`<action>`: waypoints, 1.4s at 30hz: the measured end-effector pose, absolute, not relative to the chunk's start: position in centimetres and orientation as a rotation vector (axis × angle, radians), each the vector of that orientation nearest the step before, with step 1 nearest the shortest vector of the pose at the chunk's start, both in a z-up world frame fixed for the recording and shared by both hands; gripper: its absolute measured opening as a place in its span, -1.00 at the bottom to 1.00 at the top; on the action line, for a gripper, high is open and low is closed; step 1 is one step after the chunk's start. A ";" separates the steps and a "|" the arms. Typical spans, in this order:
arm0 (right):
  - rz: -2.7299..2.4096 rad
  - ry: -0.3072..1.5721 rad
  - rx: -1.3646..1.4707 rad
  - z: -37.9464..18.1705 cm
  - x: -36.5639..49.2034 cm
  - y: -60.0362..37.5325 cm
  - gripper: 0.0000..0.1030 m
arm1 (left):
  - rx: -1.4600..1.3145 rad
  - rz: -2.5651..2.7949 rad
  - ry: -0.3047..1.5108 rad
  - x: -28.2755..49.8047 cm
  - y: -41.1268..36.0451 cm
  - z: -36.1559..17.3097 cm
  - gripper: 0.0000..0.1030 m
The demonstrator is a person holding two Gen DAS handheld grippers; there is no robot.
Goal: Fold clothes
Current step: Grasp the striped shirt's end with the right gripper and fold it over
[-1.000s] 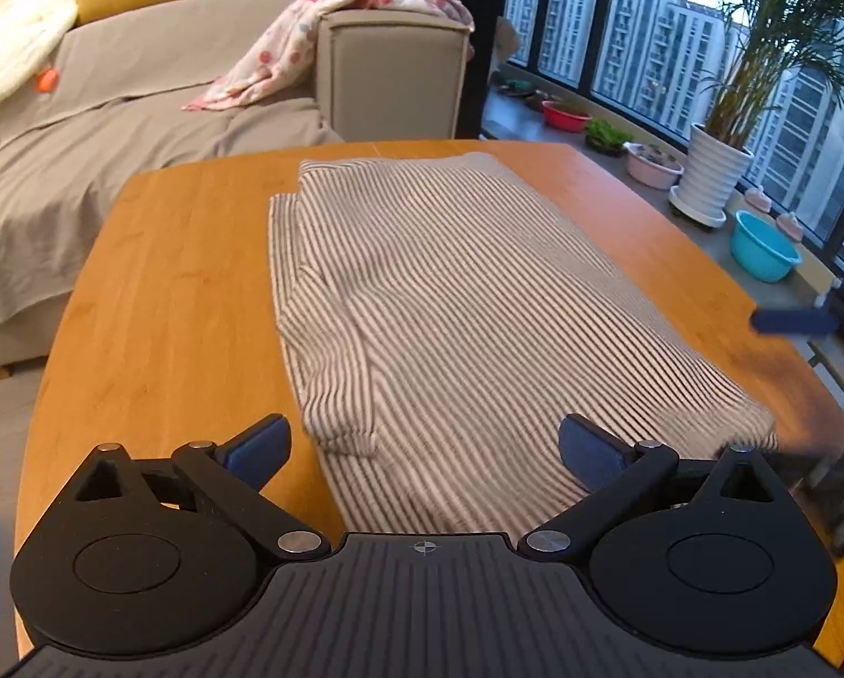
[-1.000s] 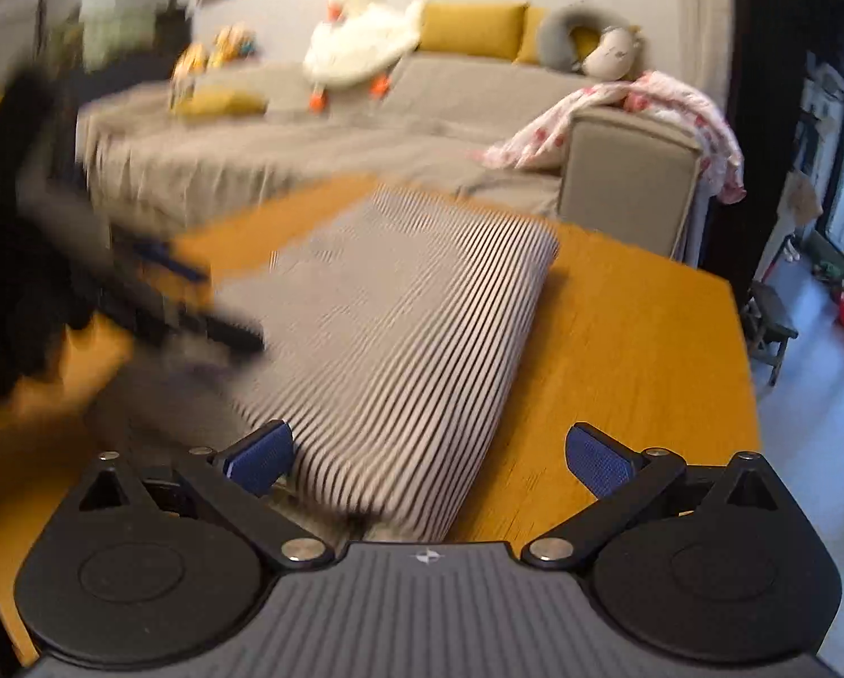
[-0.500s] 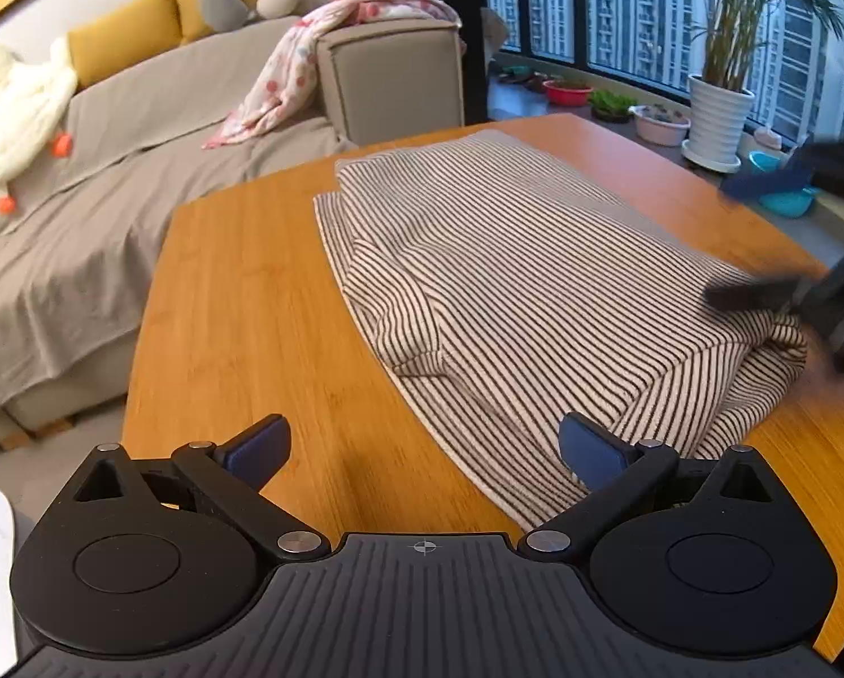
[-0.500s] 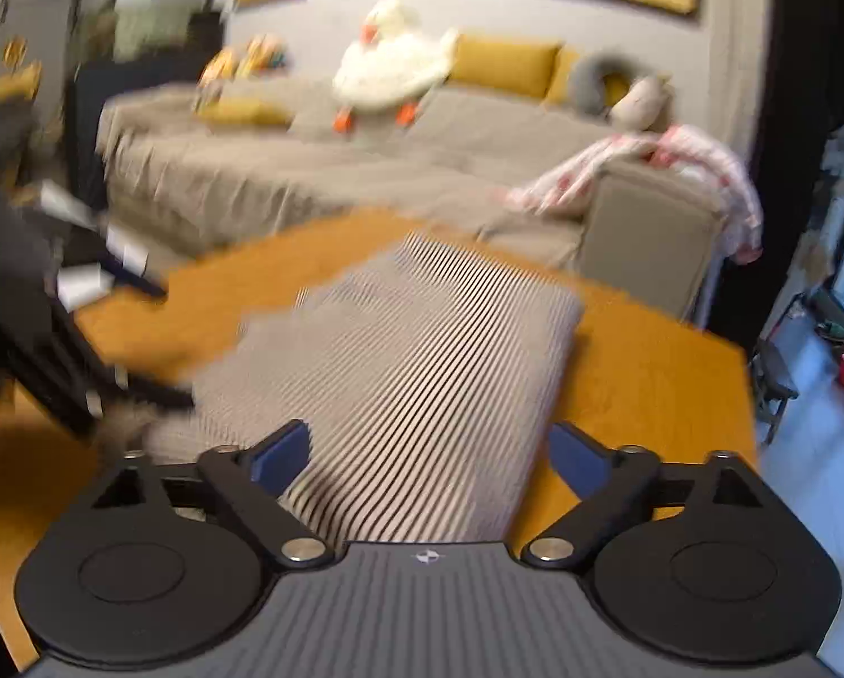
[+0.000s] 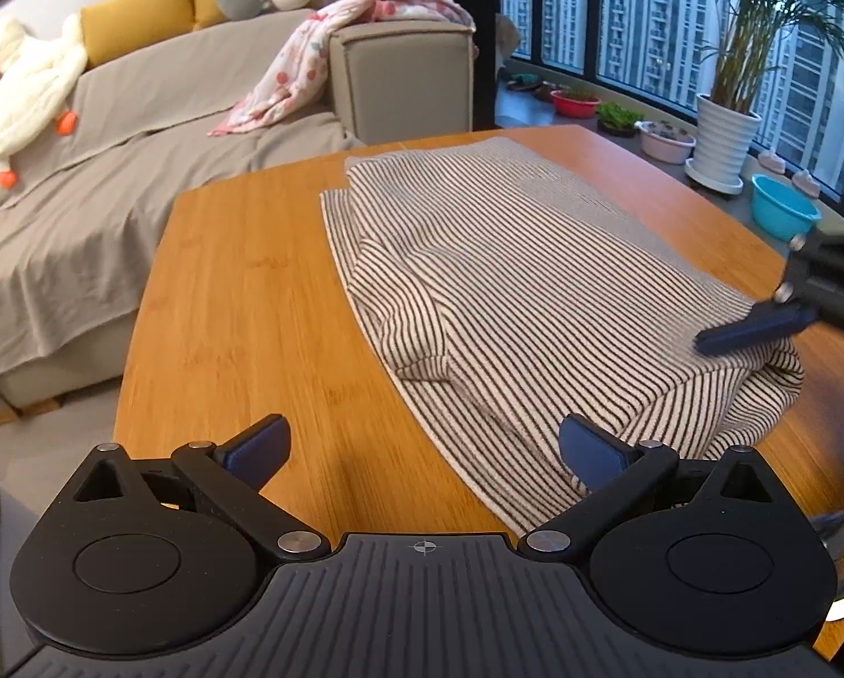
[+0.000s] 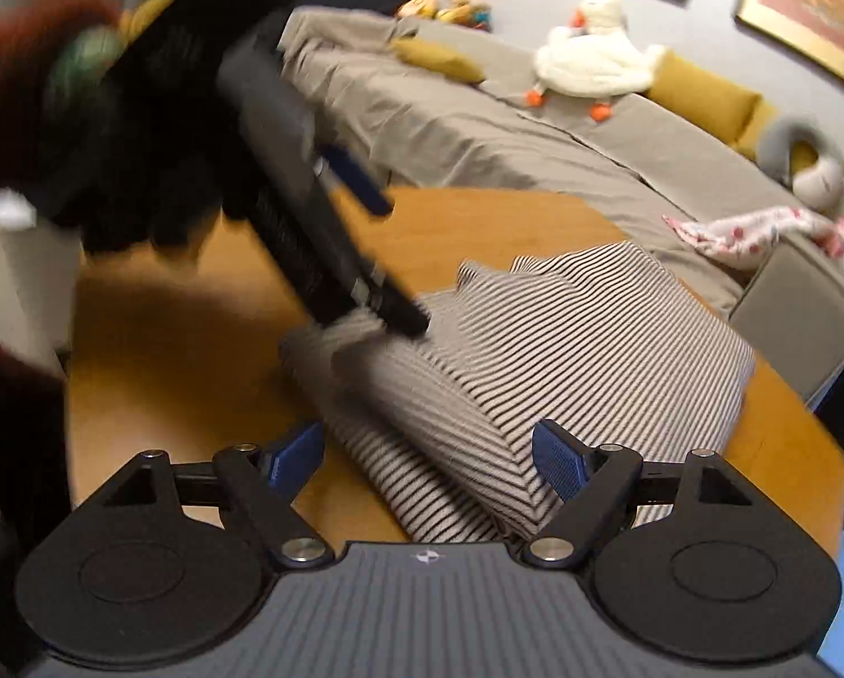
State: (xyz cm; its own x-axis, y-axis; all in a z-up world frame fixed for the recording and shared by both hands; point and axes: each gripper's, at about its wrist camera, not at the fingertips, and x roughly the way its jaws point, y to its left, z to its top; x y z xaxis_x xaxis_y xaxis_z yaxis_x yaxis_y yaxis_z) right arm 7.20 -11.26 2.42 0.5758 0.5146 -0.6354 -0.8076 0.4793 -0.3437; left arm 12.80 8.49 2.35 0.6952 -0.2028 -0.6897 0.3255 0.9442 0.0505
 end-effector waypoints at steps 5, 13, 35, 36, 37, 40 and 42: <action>0.812 0.510 -0.638 2.2 8.3 -11.1 0.23 | 0.158 -0.300 0.742 12.5 9.2 2.9 1.00; 0.805 0.781 -0.127 3.9 14.2 -14.7 0.22 | 0.136 -0.444 0.690 10.8 10.5 4.7 1.00; 0.594 0.383 -0.657 0.6 10.0 -13.2 0.33 | 0.081 -0.404 0.765 15.6 6.3 2.6 1.00; 0.600 0.366 -0.673 0.5 10.0 -12.9 0.14 | 0.082 -0.402 0.765 15.7 6.2 2.6 1.00; 0.607 0.349 -0.689 0.5 10.0 -12.6 -0.20 | 0.081 -0.399 0.763 15.8 6.2 2.6 1.00; 0.647 0.371 -0.643 2.1 10.8 -12.7 -0.38 | 0.059 -0.395 0.751 15.5 6.6 3.0 1.00; 0.657 0.404 -0.610 3.4 11.7 -13.3 -0.40 | 0.023 -0.433 0.736 14.7 7.3 3.7 1.00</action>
